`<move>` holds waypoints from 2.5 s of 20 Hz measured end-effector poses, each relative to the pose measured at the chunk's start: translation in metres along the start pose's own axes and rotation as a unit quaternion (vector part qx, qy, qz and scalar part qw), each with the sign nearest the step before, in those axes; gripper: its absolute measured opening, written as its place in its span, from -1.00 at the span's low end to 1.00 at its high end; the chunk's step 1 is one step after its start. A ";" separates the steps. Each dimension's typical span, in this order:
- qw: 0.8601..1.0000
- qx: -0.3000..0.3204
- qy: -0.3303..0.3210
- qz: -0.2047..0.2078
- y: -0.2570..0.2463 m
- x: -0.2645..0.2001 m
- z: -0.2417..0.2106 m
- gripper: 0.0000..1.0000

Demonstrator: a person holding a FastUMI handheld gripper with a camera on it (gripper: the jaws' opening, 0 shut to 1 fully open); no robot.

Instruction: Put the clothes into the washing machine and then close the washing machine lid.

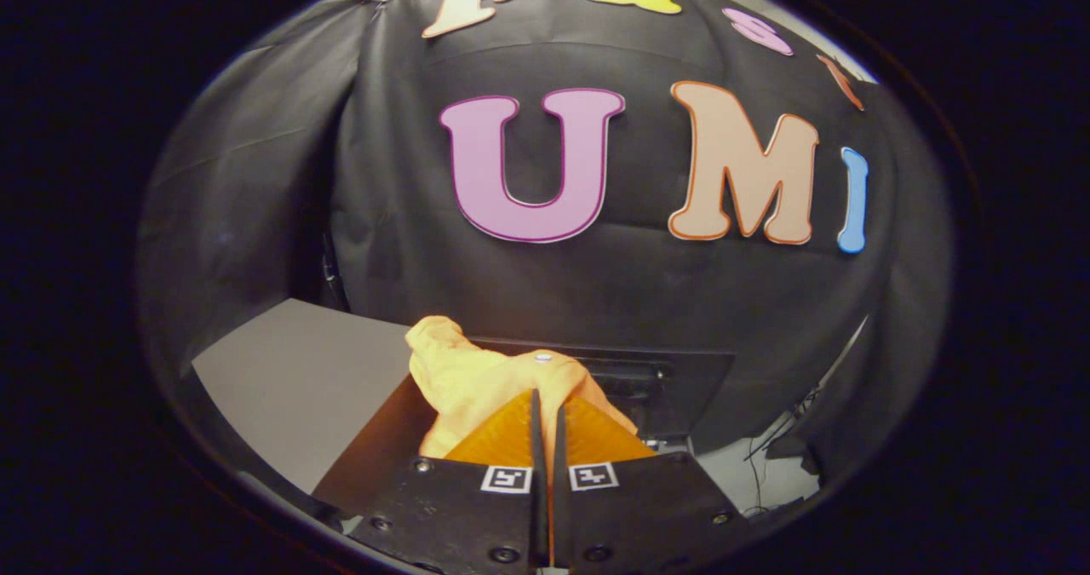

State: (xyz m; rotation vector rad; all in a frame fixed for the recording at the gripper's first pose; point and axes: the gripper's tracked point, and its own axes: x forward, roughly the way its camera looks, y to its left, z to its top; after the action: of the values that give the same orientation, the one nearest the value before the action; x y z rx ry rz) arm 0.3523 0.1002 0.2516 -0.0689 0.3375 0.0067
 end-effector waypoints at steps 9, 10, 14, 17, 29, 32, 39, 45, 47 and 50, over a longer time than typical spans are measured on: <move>1.000 0.016 -0.025 0.007 0.000 0.019 0.003 -0.75; 1.000 0.015 -0.023 0.008 0.001 0.021 0.002 -0.75; 1.000 0.015 -0.019 0.008 0.002 0.030 -0.003 -0.75; 1.000 0.022 -0.019 0.002 0.000 0.038 -0.002 -0.34; 0.999 0.041 -0.005 -0.021 0.002 0.109 0.005 0.94; 0.999 0.040 -0.007 -0.029 0.000 0.134 0.010 0.94; 0.999 0.011 0.009 -0.040 0.005 0.184 0.001 0.92; 0.999 0.032 0.026 -0.023 0.009 0.186 -0.007 0.93; 0.999 0.029 0.025 -0.022 0.006 0.182 -0.005 0.93; 0.999 0.026 0.024 -0.031 0.006 0.174 -0.004 0.93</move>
State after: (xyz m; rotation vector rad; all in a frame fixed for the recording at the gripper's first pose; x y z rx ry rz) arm 0.5150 0.1054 0.1894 -0.0286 0.3841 -0.0645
